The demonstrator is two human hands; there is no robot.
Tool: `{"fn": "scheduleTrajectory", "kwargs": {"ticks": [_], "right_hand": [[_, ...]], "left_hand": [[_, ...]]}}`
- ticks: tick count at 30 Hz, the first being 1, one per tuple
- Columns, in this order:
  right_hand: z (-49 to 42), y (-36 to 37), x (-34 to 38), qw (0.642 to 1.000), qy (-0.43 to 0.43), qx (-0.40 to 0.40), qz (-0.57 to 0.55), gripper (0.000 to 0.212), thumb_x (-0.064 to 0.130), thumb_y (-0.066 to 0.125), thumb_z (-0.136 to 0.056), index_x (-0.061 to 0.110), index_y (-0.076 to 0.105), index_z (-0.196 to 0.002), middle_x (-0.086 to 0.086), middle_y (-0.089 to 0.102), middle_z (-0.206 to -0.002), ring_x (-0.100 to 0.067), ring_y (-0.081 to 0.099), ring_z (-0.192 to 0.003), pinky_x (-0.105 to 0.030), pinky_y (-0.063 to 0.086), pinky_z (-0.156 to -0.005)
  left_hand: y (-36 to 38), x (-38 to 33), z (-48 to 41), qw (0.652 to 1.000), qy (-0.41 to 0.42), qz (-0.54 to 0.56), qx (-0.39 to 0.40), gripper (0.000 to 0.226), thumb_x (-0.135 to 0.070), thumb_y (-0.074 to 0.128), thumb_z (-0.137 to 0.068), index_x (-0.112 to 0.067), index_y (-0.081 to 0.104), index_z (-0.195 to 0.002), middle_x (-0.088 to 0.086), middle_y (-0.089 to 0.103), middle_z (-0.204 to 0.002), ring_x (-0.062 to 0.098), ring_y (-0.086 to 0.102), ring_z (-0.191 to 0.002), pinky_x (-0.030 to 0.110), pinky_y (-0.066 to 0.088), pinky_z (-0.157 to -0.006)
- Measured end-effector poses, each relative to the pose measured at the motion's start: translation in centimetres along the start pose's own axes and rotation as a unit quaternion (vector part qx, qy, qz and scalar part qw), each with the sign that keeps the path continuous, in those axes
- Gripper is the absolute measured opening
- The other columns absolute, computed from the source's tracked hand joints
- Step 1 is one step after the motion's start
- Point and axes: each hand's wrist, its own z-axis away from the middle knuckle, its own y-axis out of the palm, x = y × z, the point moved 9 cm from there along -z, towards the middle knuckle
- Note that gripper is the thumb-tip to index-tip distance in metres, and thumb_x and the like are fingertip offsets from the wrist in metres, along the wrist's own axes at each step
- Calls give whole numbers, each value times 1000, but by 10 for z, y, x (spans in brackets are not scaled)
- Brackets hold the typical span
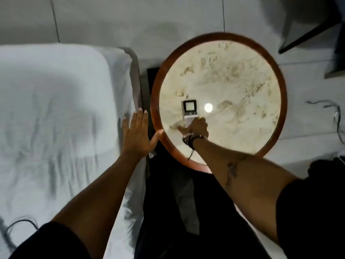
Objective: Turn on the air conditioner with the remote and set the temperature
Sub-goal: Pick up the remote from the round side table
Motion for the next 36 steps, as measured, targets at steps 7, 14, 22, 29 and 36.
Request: {"fn": "scheduleTrajectory", "kwargs": {"ticks": [7,14,22,29,36], "right_hand": [[-27,34,-26,997,60,-38,22,54,40,72,-79,9,55,-121,-9,55,-117,-29,57,-108,-38,51,-79],[-30,38,-39,992,85,3,-97,51,32,70,-74,8,50,-116,-2,47,-98,-27,64,-91,-27,45,-65],[11,-49,3,968,-91,-47,-229,49,27,74,-66,17,38,-98,-1,63,-84,-26,62,-71,-28,47,-62],[60,-200,76,905,-201,5,-375,54,17,91,-63,14,53,-101,-8,70,-97,-28,69,-84,-37,59,-70],[159,-368,185,776,-357,147,-499,44,-1,81,-69,12,58,-104,-20,75,-85,-37,72,-62,-45,58,-58]], "left_hand": [[42,-7,-16,999,-19,48,9,83,-69,33,-90,-12,25,-150,13,25,-161,28,16,-149,50,-7,-114],[35,-1,-9,999,-12,38,-5,77,-67,34,-92,-13,31,-147,13,33,-157,29,25,-146,58,6,-117],[-54,-7,-13,994,-42,74,-65,76,-67,29,-93,-11,36,-144,13,41,-153,27,33,-143,57,16,-118],[-236,-50,-37,982,62,20,-178,70,-58,39,-94,-7,42,-141,16,45,-149,30,39,-140,54,21,-116],[-428,-90,-23,949,120,-35,-289,67,-60,37,-92,-5,63,-119,14,69,-117,36,68,-95,42,51,-86]]}}
